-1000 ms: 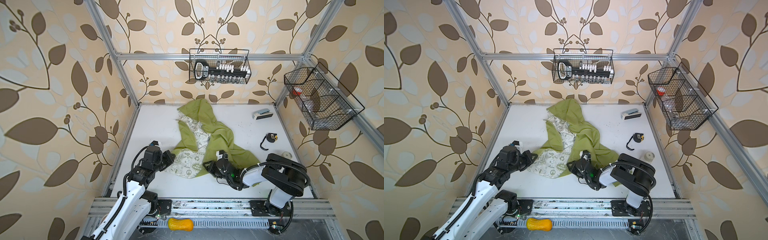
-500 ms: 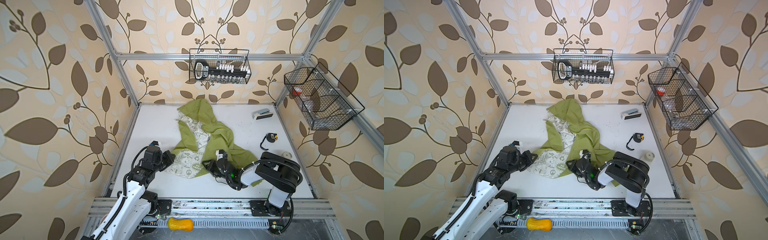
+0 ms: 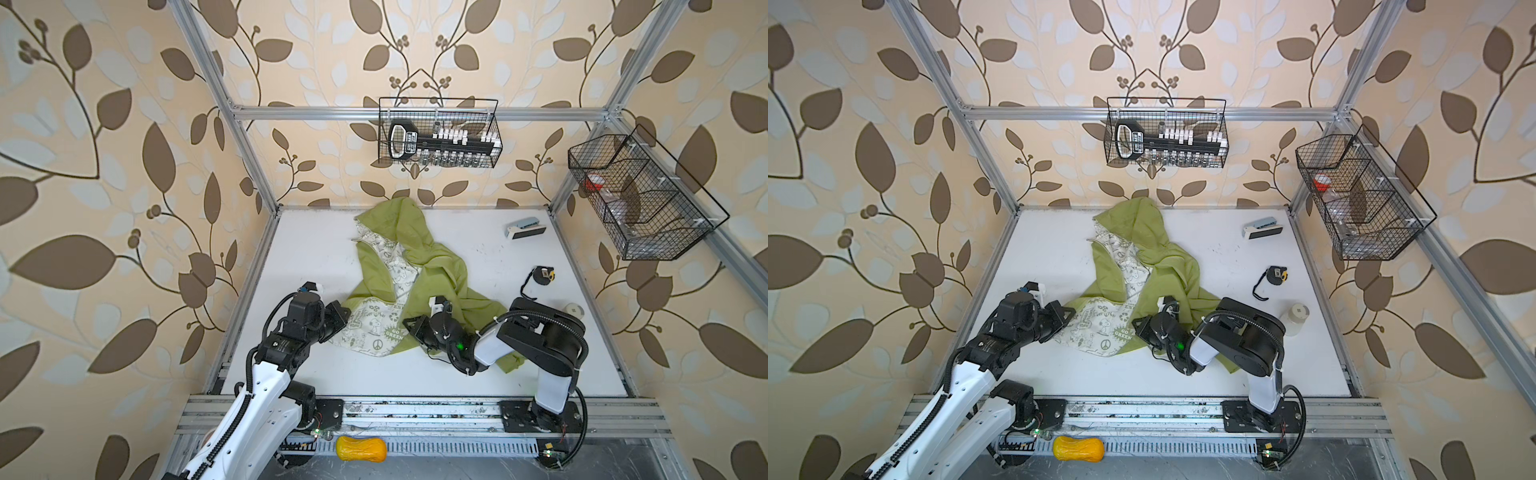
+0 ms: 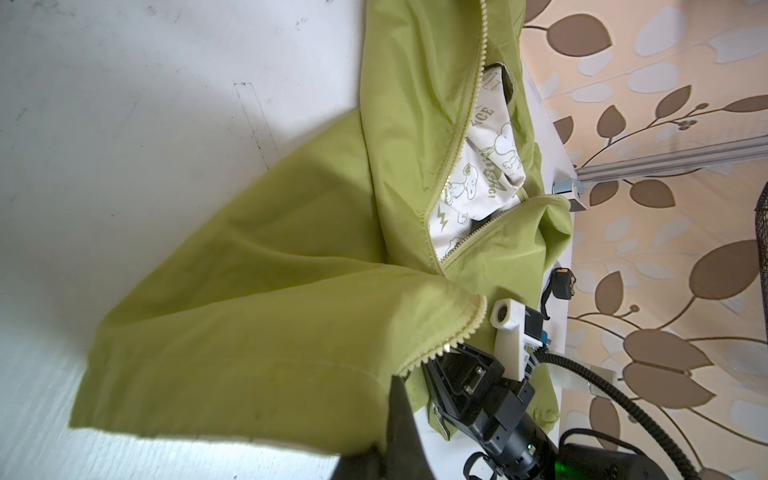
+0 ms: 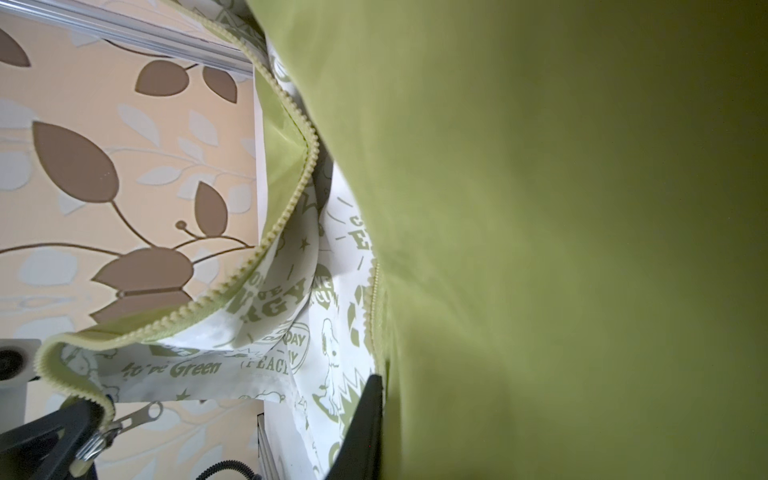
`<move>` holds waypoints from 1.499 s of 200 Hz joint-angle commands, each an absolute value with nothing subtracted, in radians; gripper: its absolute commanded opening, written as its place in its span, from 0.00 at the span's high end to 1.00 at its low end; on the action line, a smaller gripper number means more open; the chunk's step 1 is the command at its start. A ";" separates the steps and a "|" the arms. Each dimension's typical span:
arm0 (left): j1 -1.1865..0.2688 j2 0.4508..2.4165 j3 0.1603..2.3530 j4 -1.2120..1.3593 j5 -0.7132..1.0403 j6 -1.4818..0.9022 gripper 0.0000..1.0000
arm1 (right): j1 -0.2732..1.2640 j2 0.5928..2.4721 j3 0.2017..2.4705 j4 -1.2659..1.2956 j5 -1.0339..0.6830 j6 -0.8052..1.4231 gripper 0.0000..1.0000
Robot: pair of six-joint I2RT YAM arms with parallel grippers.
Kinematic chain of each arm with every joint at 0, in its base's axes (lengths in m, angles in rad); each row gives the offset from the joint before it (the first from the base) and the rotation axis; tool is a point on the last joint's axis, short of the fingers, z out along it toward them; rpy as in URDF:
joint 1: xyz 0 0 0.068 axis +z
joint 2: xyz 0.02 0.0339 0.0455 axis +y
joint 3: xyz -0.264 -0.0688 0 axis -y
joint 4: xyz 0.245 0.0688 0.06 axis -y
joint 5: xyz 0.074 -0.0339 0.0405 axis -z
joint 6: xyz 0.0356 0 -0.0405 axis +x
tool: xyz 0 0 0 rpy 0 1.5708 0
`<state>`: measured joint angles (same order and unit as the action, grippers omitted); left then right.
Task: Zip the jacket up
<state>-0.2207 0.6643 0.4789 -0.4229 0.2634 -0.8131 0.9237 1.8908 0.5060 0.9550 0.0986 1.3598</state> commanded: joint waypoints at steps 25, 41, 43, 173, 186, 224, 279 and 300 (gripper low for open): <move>-0.210 0.687 0.526 -0.424 0.269 -0.788 1.00 | 0.887 1.830 0.470 0.971 0.067 1.318 1.00; -0.210 0.687 0.541 -0.432 0.254 -0.787 1.00 | 0.871 1.790 0.457 0.961 0.045 1.289 1.00; -0.210 0.687 0.544 -0.432 0.253 -0.787 1.00 | 0.867 1.784 0.456 0.959 0.042 1.284 1.00; -0.210 0.679 0.630 -0.300 0.340 -0.603 1.00 | 0.756 1.598 0.553 0.834 -0.137 1.063 1.00; -0.210 0.704 0.651 -0.315 0.351 -0.604 1.00 | 0.753 1.597 0.538 0.869 -0.135 1.064 1.00; -0.210 0.707 0.643 -0.255 0.351 -0.703 1.00 | 0.757 1.586 0.545 0.918 -0.178 1.102 1.00; -0.210 0.608 0.536 -0.091 0.305 -0.713 1.00 | 0.799 1.574 0.640 0.908 -0.186 1.135 1.00; -0.210 0.628 0.568 -0.141 0.301 -0.646 1.00 | 0.804 1.571 0.666 0.901 -0.180 1.134 1.00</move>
